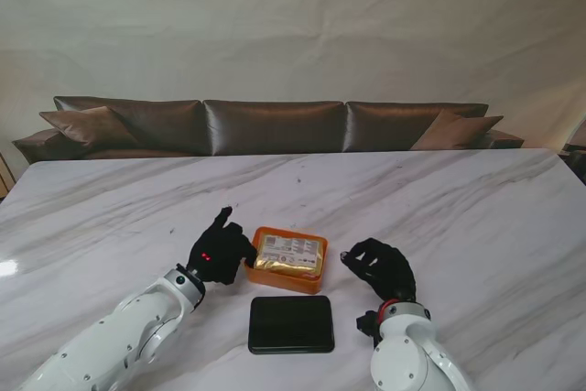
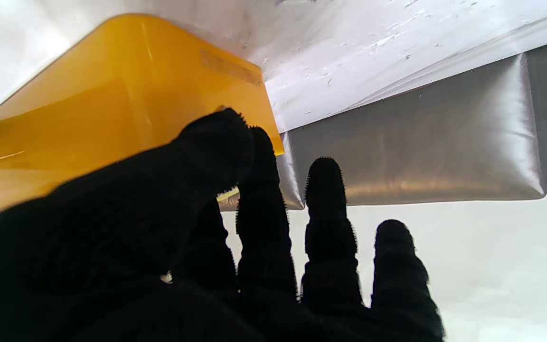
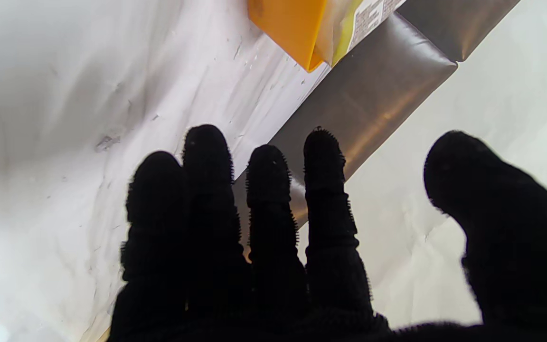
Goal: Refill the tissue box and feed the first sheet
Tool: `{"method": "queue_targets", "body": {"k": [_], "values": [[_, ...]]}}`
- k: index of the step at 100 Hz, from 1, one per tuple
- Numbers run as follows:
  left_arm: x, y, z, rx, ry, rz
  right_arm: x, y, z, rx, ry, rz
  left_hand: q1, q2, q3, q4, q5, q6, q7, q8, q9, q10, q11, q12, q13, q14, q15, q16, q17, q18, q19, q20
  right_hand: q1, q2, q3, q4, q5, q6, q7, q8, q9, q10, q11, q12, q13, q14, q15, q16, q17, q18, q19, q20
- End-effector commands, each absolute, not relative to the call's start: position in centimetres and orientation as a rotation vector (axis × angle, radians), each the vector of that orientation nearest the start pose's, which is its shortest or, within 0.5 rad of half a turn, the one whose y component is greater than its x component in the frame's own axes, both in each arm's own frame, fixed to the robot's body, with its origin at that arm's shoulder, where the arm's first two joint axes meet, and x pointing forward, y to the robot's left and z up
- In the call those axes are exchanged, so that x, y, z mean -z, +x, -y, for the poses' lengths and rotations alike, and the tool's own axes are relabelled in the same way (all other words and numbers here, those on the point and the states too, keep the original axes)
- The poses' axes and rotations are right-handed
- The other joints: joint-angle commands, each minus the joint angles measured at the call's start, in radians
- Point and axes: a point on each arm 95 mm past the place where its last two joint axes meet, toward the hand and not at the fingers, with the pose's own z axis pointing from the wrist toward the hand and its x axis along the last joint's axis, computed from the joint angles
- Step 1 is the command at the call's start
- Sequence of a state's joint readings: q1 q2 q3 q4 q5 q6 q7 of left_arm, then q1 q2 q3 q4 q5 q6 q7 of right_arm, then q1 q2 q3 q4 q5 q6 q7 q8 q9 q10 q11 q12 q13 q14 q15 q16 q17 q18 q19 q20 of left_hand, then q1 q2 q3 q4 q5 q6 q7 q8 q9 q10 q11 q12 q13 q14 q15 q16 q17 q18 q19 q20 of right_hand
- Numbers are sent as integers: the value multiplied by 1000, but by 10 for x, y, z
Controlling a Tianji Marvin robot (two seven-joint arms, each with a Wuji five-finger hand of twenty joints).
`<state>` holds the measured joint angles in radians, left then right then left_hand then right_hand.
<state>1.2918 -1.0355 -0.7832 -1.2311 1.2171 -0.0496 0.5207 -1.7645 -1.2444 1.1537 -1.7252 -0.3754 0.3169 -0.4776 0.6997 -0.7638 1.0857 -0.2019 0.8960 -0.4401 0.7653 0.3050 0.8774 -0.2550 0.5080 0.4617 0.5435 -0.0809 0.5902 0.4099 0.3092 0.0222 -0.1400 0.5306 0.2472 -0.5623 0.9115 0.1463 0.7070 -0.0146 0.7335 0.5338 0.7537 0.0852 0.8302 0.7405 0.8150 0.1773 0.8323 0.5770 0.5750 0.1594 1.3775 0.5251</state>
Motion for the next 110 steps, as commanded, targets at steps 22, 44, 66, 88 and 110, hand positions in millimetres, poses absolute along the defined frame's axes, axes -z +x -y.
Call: {"method": "queue_targets", "body": {"k": [22, 44, 66, 88, 110], "values": [[372, 405, 33, 1529, -579, -1629, 352, 336, -35, -1629, 1910, -624, -23, -12, 60, 63, -85, 40, -58, 70, -147, -2, 71, -51, -23, 30, -31, 16, -38, 40, 1268, 9, -9, -5, 22, -28, 7, -36, -8, 9, -5, -20, 15, 2, 19, 4, 11, 5, 6, -49, -9, -6], [359, 406, 35, 1544, -563, -1619, 354, 335, -34, -1626, 1914, -624, -15, -27, 63, 62, -92, 50, -60, 84, -192, 0, 75, -50, -53, 25, -58, -1, -51, 24, 1224, -11, -10, -5, 21, -29, 9, -34, -8, 9, -4, -20, 14, 2, 19, 4, 11, 5, 6, -49, -9, -6], [355, 411, 37, 1570, -575, -1645, 354, 336, -34, -1626, 1914, -622, 12, -40, 66, 63, -64, 56, -41, 102, -155, -19, 77, -55, -19, -5, -77, -45, -55, -7, 1173, -35, -9, -5, 22, -30, 11, -34, -9, 9, -2, -21, 15, 3, 21, 3, 11, 5, 6, -49, -9, -7], [355, 418, 39, 1572, -603, -1680, 353, 336, -34, -1627, 1909, -621, 57, -55, 75, 68, -36, 46, -11, 117, -112, -31, 83, -55, 25, -20, -91, -64, -10, -57, 1153, -53, -10, -6, 21, -30, 16, -34, -8, 10, 1, -20, 15, 2, 24, 4, 9, 4, 8, -48, -8, -7], [360, 419, 42, 1587, -617, -1701, 351, 336, -34, -1631, 1906, -617, 74, -57, 76, 70, 11, 30, 25, 130, -52, -41, 94, -54, 81, -27, -80, -64, 29, -55, 1157, -58, -11, -6, 21, -30, 18, -34, -9, 10, 5, -20, 15, 3, 28, 5, 7, 3, 9, -47, -8, -7]]}}
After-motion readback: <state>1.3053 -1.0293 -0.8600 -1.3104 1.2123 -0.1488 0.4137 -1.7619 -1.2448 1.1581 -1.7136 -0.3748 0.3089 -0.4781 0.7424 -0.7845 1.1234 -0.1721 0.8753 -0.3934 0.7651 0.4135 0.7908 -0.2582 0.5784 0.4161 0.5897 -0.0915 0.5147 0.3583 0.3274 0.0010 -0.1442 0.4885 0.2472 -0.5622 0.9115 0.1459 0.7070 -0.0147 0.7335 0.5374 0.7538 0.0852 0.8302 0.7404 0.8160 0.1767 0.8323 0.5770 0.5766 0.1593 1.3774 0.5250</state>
